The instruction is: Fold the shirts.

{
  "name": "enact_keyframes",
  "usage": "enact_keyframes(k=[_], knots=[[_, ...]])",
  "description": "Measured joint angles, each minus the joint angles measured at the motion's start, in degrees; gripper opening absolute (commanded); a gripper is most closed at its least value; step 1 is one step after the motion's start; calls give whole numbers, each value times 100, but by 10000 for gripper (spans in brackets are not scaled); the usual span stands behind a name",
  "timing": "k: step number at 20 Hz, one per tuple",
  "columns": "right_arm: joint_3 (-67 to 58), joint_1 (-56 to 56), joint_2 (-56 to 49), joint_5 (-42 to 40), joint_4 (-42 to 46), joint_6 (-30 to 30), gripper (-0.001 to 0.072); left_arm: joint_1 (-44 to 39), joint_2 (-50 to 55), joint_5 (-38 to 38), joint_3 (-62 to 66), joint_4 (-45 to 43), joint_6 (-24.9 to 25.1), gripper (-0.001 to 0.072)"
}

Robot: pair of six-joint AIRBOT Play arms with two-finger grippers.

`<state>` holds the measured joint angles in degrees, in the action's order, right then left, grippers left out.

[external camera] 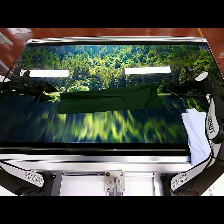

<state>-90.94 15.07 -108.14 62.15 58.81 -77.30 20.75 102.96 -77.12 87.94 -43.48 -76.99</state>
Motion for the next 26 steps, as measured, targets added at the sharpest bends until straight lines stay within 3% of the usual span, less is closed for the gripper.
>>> enact_keyframes(k=[5,6,7,8,9,12,13,17,26], knots=[[-9,-90,-525,192,-918,44,659,-85,-313,-254,28,4,-17,699],[-13,-144,-608,199,-1091,39,573,-114,-358,-264,28,2,-17,699],[-20,-197,-662,227,-1093,31,407,-146,-393,-289,31,4,-17,693],[-9,-247,-717,245,-1108,-2,177,-179,-433,-304,33,48,-17,612],[2,-291,-743,289,-1088,-9,50,-216,-455,-304,33,109,-15,492],[4,-326,-579,354,-1141,55,52,-400,-496,-293,33,407,-11,155],[0,-319,-431,378,-1209,107,52,-505,-501,-284,33,503,13,87],[-2,-315,498,557,-1296,208,52,-1351,-448,116,33,782,273,38],[0,-334,2575,1840,-1248,-385,52,-4459,444,2312,33,1596,417,38]])
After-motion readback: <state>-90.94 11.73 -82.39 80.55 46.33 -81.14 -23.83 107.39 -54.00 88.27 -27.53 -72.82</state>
